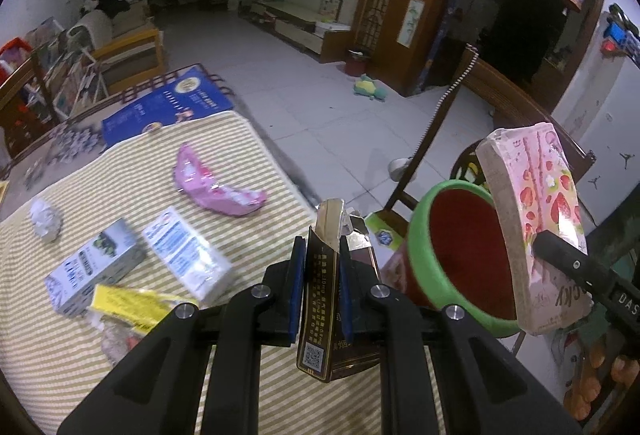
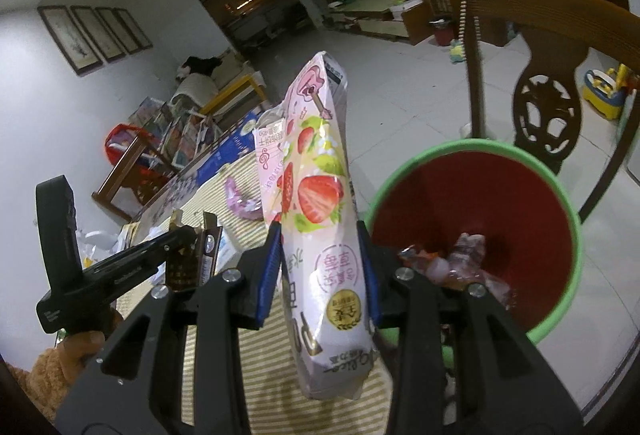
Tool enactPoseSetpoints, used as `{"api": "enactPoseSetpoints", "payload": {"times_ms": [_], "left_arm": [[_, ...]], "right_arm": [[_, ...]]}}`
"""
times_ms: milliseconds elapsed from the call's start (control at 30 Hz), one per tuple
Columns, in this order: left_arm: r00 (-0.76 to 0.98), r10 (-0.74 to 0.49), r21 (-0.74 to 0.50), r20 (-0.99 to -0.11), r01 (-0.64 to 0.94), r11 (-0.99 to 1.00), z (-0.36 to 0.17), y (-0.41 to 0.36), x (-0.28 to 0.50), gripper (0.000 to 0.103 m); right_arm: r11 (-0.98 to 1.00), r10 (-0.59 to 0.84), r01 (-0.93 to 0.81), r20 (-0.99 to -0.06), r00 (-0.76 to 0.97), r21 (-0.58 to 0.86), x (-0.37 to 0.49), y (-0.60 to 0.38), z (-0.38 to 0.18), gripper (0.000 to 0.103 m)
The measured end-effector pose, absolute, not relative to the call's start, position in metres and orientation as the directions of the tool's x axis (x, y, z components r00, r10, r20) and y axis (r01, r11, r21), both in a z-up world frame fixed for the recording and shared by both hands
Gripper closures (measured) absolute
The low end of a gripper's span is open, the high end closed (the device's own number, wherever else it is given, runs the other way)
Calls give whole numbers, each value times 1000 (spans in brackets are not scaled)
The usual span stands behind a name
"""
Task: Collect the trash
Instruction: 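Open the right tool over the bucket while the left tool releases the brown box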
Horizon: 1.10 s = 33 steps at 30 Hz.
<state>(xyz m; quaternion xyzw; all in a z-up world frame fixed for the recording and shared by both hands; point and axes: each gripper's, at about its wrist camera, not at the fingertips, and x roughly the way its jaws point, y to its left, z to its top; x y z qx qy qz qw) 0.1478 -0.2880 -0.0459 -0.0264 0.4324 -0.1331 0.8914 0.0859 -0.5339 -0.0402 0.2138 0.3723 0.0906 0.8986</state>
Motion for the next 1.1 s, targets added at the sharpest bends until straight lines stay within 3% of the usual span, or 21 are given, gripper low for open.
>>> {"api": "enactPoseSetpoints", "payload": {"times_ms": [367, 433, 733, 933, 1033, 1067, 1100], "left_arm": [[559, -322, -177, -764, 299, 938, -39, -344, 161, 90], [552, -334, -177, -764, 318, 931, -37, -355, 164, 90], [510, -405, -185, -759, 427, 885, -38, -414, 174, 90], [454, -458, -210, -764, 496, 842, -47, -456, 180, 90], [435, -475, -210, -764, 529, 822, -48, -472, 177, 84], [432, -476, -207, -766, 535, 819, -49, -475, 176, 79], [431, -479, -205, -765, 542, 815, -48, -477, 175, 67]], "right_arm": [[899, 204, 133, -669, 715, 417, 97, -591, -51, 65], [890, 168, 173, -655, 736, 423, 93, -601, -51, 39], [871, 53, 267, -619, 783, 412, 63, -636, -43, 21], [843, 0, 341, -636, 772, 415, 41, -658, -46, 20], [834, -30, 372, -639, 769, 408, 28, -663, -45, 20], [832, -37, 378, -640, 768, 405, 25, -663, -44, 20], [828, -38, 383, -641, 766, 409, 24, -664, -44, 19]]}}
